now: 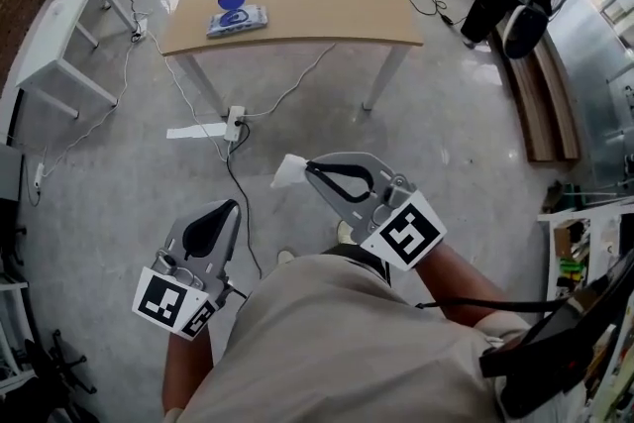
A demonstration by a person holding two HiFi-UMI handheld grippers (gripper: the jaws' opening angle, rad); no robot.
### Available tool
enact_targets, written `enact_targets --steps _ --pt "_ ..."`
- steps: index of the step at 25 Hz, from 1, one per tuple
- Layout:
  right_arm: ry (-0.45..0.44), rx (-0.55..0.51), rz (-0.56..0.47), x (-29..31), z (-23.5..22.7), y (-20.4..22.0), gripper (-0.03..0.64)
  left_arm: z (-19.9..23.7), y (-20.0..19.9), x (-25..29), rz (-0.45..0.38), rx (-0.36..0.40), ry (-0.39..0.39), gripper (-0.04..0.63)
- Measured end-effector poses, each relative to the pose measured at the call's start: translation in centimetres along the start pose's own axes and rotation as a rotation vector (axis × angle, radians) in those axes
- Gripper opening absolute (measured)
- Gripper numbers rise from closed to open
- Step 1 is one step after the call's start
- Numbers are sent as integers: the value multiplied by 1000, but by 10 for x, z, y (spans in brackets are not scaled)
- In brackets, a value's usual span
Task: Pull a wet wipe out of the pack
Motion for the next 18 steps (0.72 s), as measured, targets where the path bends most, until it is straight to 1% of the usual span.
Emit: enact_targets --steps 4,8,13,18 --pt "19 14 4 13 43 5 5 2 10 -39 5 25 35 6" --pt "20 6 3 15 75 9 5 -4 21 -60 12 31 76 6" --pt "30 -6 25 13 102 11 5 -12 27 -78 7 40 119 6" --pt "42 -11 21 12 118 11 5 -14 33 -86 0 37 140 6"
Point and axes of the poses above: the fingertips, and each gripper's own axes: x forward along the fingers, z to its left, y out of its underside, the point moved 7 cm from there along -x, backward along the fingers, and after that the axes turned 13 degrees about x, right-handed, at the moved point
